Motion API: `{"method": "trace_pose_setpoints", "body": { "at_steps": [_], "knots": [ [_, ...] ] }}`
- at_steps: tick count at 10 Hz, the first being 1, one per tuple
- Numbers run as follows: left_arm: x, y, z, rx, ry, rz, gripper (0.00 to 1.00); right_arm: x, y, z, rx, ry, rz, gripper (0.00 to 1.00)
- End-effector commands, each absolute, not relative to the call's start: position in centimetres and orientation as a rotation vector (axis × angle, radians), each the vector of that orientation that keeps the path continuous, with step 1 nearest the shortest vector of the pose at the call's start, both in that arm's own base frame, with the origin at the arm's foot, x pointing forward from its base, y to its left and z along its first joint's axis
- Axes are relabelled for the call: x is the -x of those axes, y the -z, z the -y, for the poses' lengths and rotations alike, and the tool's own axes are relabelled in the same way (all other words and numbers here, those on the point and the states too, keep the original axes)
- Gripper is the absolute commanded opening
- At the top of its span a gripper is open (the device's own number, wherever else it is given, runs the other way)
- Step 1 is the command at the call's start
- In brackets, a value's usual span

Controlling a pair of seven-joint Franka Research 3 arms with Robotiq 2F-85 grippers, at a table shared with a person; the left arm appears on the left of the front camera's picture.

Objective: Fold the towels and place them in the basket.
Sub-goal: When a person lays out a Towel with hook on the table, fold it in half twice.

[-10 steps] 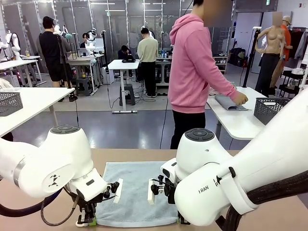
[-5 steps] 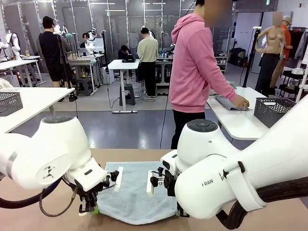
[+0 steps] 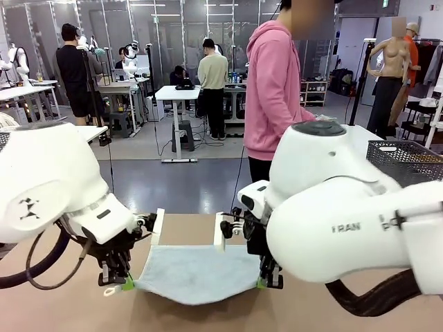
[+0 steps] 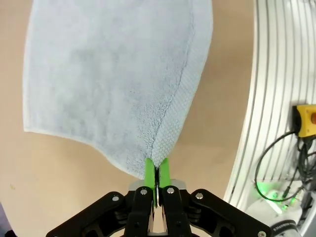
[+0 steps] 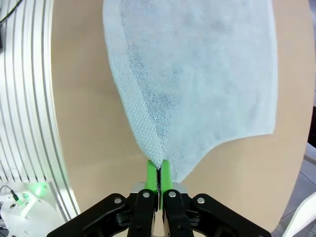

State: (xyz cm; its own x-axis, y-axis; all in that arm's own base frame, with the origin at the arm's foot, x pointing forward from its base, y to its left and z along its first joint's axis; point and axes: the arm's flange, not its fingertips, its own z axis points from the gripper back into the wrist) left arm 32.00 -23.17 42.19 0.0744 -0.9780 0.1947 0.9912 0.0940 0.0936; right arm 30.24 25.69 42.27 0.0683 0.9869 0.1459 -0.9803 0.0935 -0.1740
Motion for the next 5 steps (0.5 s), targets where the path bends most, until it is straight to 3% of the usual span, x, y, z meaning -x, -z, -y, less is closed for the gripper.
{"method": "trace_pose_setpoints", "body": {
  "at_steps": [1, 2, 5],
  "knots": [
    [-27.9, -40.2, 20.0, 0.062, 1.505, 0.239, 0.00, -30.7, -42.0, -24.8, 0.026, -1.504, 0.240, 0.00],
    [-32.0, -42.2, 23.2, 0.069, 1.479, 0.229, 0.00, -30.2, -42.3, -25.7, 0.032, -1.482, 0.250, 0.00],
    [-32.0, -42.2, 23.2, 0.069, 1.479, 0.229, 0.00, -30.2, -42.3, -25.7, 0.032, -1.482, 0.250, 0.00]
  ]
}}
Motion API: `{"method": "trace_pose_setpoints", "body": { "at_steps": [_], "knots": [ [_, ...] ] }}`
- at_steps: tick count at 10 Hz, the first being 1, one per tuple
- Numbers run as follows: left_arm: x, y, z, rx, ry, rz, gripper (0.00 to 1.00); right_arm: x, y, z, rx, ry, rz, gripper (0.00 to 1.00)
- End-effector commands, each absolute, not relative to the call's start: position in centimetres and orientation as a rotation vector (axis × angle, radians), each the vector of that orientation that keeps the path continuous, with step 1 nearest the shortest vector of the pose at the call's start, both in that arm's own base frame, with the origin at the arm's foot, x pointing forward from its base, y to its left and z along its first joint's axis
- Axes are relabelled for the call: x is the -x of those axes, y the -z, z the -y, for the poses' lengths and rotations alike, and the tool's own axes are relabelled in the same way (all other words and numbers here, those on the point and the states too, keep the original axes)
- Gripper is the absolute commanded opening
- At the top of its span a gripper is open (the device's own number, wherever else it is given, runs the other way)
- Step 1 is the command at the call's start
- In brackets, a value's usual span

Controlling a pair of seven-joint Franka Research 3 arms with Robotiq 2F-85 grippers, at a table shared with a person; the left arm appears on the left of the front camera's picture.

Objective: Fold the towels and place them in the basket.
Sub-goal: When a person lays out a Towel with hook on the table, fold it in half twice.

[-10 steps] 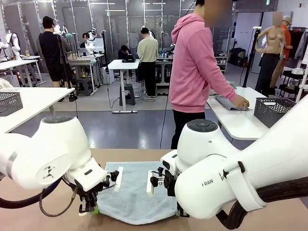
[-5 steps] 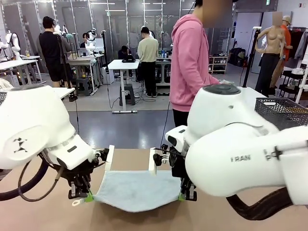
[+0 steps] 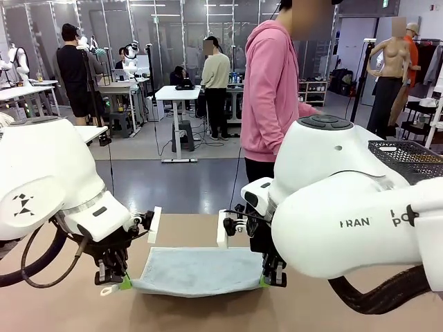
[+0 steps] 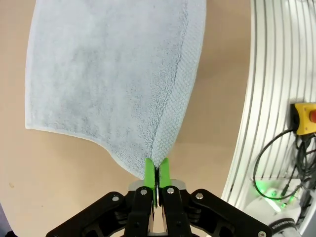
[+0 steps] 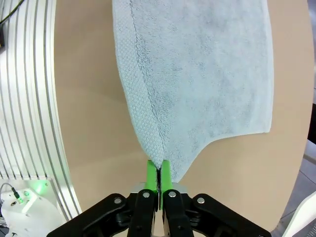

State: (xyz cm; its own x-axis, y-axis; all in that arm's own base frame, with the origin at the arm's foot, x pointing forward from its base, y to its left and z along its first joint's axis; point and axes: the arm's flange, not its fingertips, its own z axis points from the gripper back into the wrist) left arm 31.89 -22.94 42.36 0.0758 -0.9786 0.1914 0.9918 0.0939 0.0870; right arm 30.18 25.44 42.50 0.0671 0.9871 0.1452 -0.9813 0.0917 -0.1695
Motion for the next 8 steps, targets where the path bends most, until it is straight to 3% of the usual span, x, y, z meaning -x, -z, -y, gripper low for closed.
{"method": "trace_pose_setpoints", "body": {
  "at_steps": [1, 3, 5, 8],
  "knots": [
    [-32.0, -42.2, 23.2, 0.069, 1.479, 0.229, 0.00, -30.2, -42.3, -25.7, 0.032, -1.482, 0.250, 0.00],
    [-31.9, -42.3, 22.9, 0.072, 1.479, 0.221, 0.04, -30.2, -42.5, -25.4, 0.029, -1.484, 0.246, 0.03],
    [-36.3, -43.1, 22.9, 0.094, 1.535, 0.185, 0.04, -34.7, -43.4, -25.7, -0.069, -1.493, 0.229, 0.03],
    [-43.8, -43.2, 24.4, 0.097, 1.574, 0.190, 0.04, -40.4, -42.8, -26.3, -0.029, -1.512, 0.158, 0.03]
  ]
}}
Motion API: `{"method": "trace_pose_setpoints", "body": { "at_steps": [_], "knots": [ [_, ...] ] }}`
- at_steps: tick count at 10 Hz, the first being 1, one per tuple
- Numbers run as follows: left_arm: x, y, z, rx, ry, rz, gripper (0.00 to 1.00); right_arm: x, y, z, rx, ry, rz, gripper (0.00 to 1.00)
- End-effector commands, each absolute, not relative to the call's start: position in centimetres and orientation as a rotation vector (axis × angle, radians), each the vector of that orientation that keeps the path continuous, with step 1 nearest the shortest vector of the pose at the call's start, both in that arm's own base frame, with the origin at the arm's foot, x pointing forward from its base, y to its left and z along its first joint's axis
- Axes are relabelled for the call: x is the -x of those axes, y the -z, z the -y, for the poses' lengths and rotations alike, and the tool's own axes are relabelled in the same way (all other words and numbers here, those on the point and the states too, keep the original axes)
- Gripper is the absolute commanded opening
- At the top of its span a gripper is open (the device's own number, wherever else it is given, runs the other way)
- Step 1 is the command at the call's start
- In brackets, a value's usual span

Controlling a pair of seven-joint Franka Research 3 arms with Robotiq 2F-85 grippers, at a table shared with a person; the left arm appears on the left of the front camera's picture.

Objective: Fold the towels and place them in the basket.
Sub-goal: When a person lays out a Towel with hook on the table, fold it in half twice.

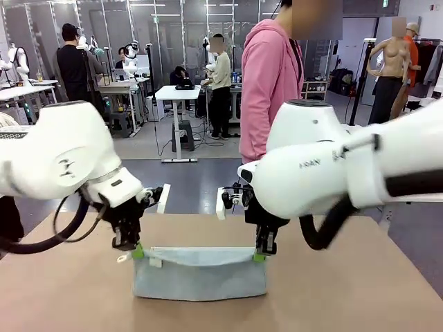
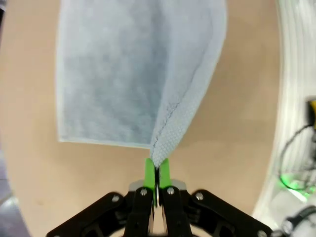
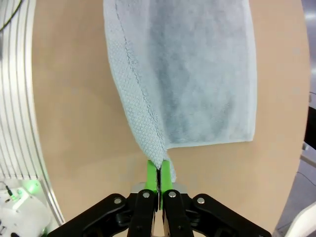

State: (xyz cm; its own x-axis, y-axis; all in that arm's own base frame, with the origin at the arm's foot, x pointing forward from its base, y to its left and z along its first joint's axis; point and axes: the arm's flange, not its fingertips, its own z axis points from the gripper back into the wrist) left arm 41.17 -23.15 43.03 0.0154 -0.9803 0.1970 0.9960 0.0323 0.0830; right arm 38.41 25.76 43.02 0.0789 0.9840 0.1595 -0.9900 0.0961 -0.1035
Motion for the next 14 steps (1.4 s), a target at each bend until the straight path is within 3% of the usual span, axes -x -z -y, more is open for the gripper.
{"method": "trace_pose_setpoints", "body": {
  "at_steps": [1, 8, 14],
  "knots": [
    [-45.9, -42.8, 24.9, 0.094, 1.571, 0.154, 0.04, -42.0, -42.8, -26.6, -0.031, -1.517, 0.144, 0.03],
    [-55.6, -38.1, 25.2, 0.188, 1.489, 0.083, 0.04, -52.3, -38.6, -26.0, -0.187, -1.444, 0.020, 0.03],
    [-59.4, -35.8, 26.0, 0.185, 1.420, -0.002, 0.04, -56.9, -35.8, -26.3, -0.154, -1.345, -0.037, 0.03]
  ]
}}
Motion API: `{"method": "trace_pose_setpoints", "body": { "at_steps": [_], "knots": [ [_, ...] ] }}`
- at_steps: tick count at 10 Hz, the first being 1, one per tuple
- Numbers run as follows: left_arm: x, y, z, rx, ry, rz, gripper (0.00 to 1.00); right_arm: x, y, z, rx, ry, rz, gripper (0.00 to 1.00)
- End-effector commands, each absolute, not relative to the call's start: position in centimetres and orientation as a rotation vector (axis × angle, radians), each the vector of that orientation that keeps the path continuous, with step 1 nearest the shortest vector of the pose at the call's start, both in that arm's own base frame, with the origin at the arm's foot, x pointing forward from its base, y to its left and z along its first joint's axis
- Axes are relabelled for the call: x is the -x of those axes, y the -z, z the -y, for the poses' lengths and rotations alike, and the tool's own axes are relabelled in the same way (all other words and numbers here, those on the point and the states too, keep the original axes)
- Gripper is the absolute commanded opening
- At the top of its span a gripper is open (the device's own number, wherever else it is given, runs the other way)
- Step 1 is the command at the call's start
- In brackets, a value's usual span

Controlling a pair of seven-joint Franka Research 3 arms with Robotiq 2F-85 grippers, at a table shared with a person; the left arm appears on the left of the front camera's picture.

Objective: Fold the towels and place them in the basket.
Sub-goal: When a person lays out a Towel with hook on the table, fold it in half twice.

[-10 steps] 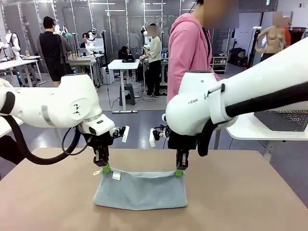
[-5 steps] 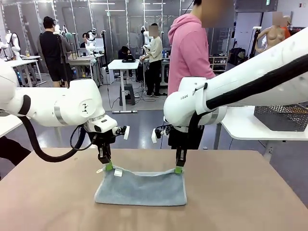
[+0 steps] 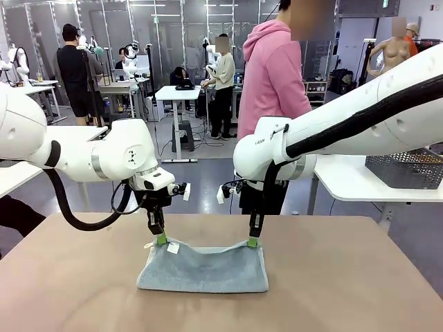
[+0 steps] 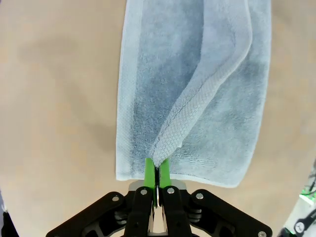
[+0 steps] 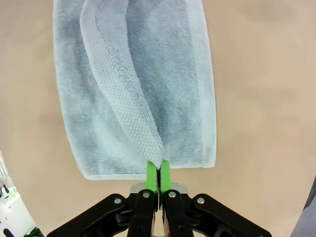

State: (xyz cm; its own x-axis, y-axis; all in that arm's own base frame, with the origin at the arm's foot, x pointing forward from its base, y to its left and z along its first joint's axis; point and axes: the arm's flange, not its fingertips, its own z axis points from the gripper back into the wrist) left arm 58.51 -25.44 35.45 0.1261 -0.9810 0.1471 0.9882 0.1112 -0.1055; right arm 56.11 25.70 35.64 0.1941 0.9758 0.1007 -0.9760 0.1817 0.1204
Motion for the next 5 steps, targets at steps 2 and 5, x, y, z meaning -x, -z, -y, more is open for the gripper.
{"method": "trace_pose_setpoints", "body": {
  "at_steps": [2, 5],
  "knots": [
    [-59.59, -35.13, 25.73, 0.158, 1.369, -0.020, 0.04, -57.63, -35.82, -26.66, -0.185, -1.334, -0.030, 0.03],
    [-59.08, -34.83, 25.42, 0.113, 1.340, 0.000, 0.04, -57.68, -35.58, -26.60, -0.135, -1.304, -0.031, 0.03]
  ]
}}
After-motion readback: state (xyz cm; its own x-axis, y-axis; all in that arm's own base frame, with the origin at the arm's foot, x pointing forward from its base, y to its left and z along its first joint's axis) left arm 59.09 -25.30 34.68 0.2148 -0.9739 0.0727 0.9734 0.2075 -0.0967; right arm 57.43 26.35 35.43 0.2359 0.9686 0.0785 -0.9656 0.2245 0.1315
